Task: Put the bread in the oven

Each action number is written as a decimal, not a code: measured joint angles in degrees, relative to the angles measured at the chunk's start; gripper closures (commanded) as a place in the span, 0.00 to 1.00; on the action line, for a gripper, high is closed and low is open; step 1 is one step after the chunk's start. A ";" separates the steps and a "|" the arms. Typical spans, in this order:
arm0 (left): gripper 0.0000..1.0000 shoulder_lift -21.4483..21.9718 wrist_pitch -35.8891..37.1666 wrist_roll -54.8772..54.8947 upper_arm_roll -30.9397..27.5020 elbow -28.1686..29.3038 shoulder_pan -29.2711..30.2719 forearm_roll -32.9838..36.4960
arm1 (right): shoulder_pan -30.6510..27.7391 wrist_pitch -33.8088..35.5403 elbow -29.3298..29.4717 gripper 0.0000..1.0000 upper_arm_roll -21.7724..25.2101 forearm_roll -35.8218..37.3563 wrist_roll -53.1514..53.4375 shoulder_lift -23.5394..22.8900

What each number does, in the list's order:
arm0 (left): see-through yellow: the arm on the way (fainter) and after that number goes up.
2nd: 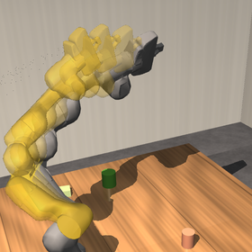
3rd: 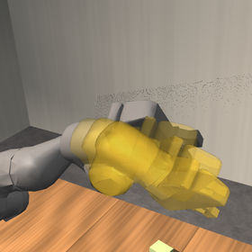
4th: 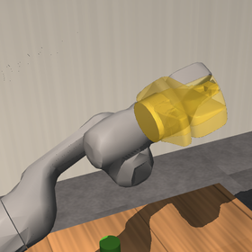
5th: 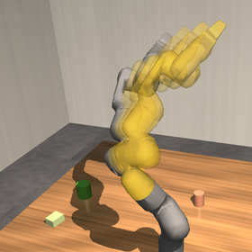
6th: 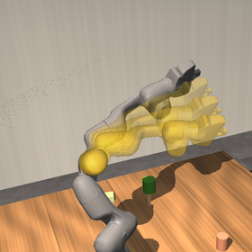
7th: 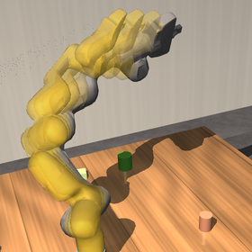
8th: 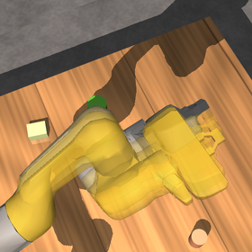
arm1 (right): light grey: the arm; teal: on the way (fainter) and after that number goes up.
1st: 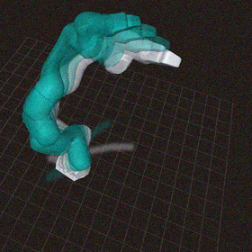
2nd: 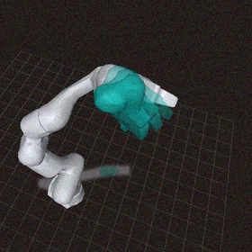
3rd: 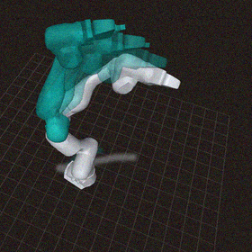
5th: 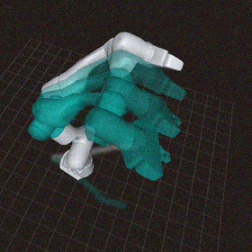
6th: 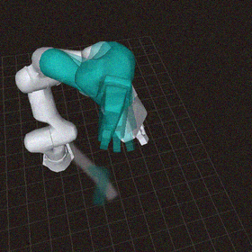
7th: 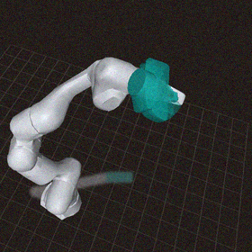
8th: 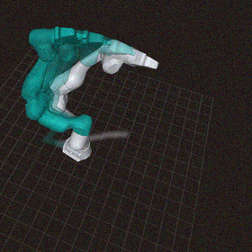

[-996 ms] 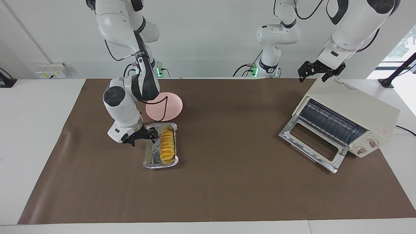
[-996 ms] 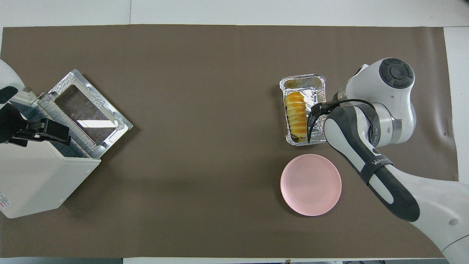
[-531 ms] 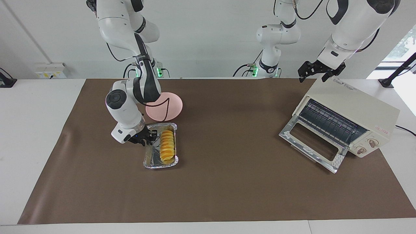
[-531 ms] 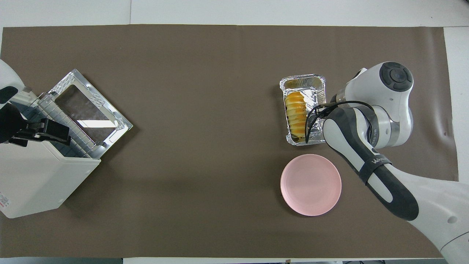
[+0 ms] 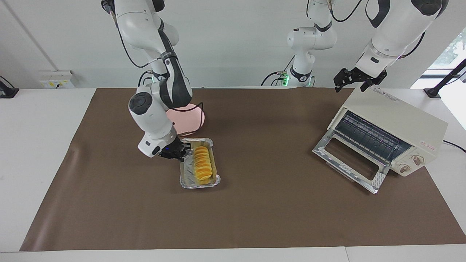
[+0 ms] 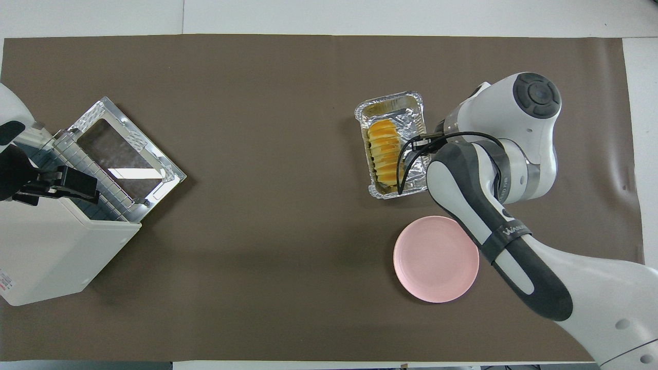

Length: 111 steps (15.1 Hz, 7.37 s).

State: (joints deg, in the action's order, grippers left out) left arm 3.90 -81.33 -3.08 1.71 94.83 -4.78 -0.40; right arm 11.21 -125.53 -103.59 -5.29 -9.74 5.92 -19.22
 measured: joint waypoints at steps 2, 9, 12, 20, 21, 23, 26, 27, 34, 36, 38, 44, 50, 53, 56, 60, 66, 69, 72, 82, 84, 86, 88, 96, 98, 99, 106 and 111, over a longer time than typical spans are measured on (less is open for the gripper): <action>0.00 0.00 0.00 0.00 0.00 0.00 0.00 0.00 | 5.17 1.17 2.59 1.00 -0.15 -0.23 5.83 -0.39; 0.00 0.00 0.00 0.00 0.00 0.00 0.00 0.00 | 16.64 -2.07 12.88 1.00 -0.08 -0.18 17.89 -10.30; 0.00 0.00 0.00 0.00 0.00 0.00 0.00 0.00 | 16.64 -4.03 12.75 0.91 0.10 -0.17 17.89 -12.08; 0.00 0.00 0.00 0.00 0.00 0.00 0.00 0.00 | 15.02 5.44 15.27 0.00 1.81 2.91 17.92 -7.10; 0.00 0.00 0.00 0.00 0.00 0.00 0.00 0.00 | 13.84 8.01 15.80 0.00 2.04 3.05 17.92 -4.68; 0.00 0.00 0.00 0.00 -0.01 0.01 0.00 0.00 | 11.08 14.01 16.24 0.00 2.20 3.61 17.64 0.77; 0.00 0.00 0.00 0.01 0.00 0.02 0.00 0.00 | 5.42 23.66 16.14 0.00 2.31 4.40 13.16 7.96; 0.00 0.00 0.00 0.09 0.05 0.02 -0.01 0.00 | 2.99 27.04 16.04 0.00 2.36 4.64 10.52 9.77; 0.00 0.07 -4.71 -2.71 2.20 -0.38 -0.43 -1.20 | -10.77 34.42 10.54 0.00 2.59 4.84 -2.16 16.34; 0.00 -0.13 -5.75 -4.08 2.60 -0.97 -2.16 -1.73 | -10.99 34.42 9.43 0.00 2.51 5.02 -2.64 16.71; 0.00 -2.18 -5.61 -5.85 3.28 -3.93 -5.74 -2.02 | -10.98 34.40 7.42 0.00 2.33 6.66 -2.64 17.49; 0.00 -22.02 -10.41 -22.66 3.66 -18.42 -22.25 -2.07 | -10.98 32.09 4.39 0.00 2.32 10.13 -2.64 18.71; 0.00 -33.56 -23.84 -30.68 3.47 -20.27 -28.11 0.37 | -11.19 31.99 4.02 0.00 2.34 10.16 -2.97 18.86; 0.00 -37.86 -28.82 -34.43 3.40 -19.79 -29.34 2.51 | -11.54 32.00 3.92 0.00 2.34 10.16 -3.02 18.86; 0.12 -39.74 -31.99 -35.63 3.23 -17.64 -29.36 2.77 | -11.55 32.00 3.86 0.00 2.33 10.16 -3.02 18.88; 0.34 -39.88 -35.83 -36.40 3.20 -13.10 -29.39 2.80 | -11.90 32.00 3.86 0.00 2.38 10.18 -3.02 19.01; 1.00 -39.87 -36.35 -38.08 3.22 -12.42 -29.51 2.81 | -12.94 32.01 3.88 0.00 2.22 10.18 -3.04 21.09; 1.00 -39.87 -35.85 -38.11 3.02 -12.48 -29.41 2.80 | -12.94 32.02 3.86 0.00 2.07 10.18 -3.04 21.48; 1.00 -39.77 -30.53 -38.40 2.64 -14.54 -29.26 2.80 | -12.94 32.02 3.80 0.00 2.08 10.18 -3.04 21.47; 1.00 -33.99 -17.04 -39.43 -13.07 -23.81 -24.22 -2.45 | -12.94 32.02 3.76 0.00 2.09 10.18 -3.04 21.47; 1.00 -34.04 -16.62 -39.46 -17.06 -23.41 -23.97 -2.53 | -12.94 32.02 3.76 0.00 2.09 10.18 -3.04 21.47; 1.00 -34.11 -15.70 -39.46 -20.65 -22.61 -23.53 -2.54 | -12.94 32.02 3.76 0.00 2.09 10.18 -3.04 21.47; 1.00 -34.11 -14.24 -38.98 -22.11 -21.49 -21.17 -2.54 | -12.94 32.02 3.76 0.00 2.09 10.18 -3.04 21.47; 1.00 -32.64 -10.91 -31.45 -22.64 -16.67 -15.10 -1.01 | -12.94 32.02 3.76 0.00 2.09 10.18 -3.04 21.47; 1.00 -31.72 -10.87 -31.40 -22.66 -14.65 -15.10 -0.32 | -12.94 32.02 3.76 0.00 2.09 10.18 -3.04 21.47; 1.00 -31.28 -10.84 -31.39 -22.68 -13.77 -15.10 -0.24 | -12.94 32.02 3.76 0.00 2.09 10.18 -3.04 21.47; 1.00 -29.31 -10.86 -29.03 -24.15 -9.23 -15.02 2.37 | -12.94 32.02 3.76 0.00 2.09 10.18 -3.04 21.47; 1.00 -28.41 -12.29 -27.24 -24.85 -6.25 -14.32 4.24 | -12.94 32.02 3.76 0.00 2.09 10.18 -3.04 21.47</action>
State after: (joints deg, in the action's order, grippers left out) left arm -24.50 -93.62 -30.31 -23.14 88.58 -19.10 3.85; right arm -1.73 -93.51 -99.83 -3.21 0.45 2.87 2.26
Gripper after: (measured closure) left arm 0.982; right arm 0.000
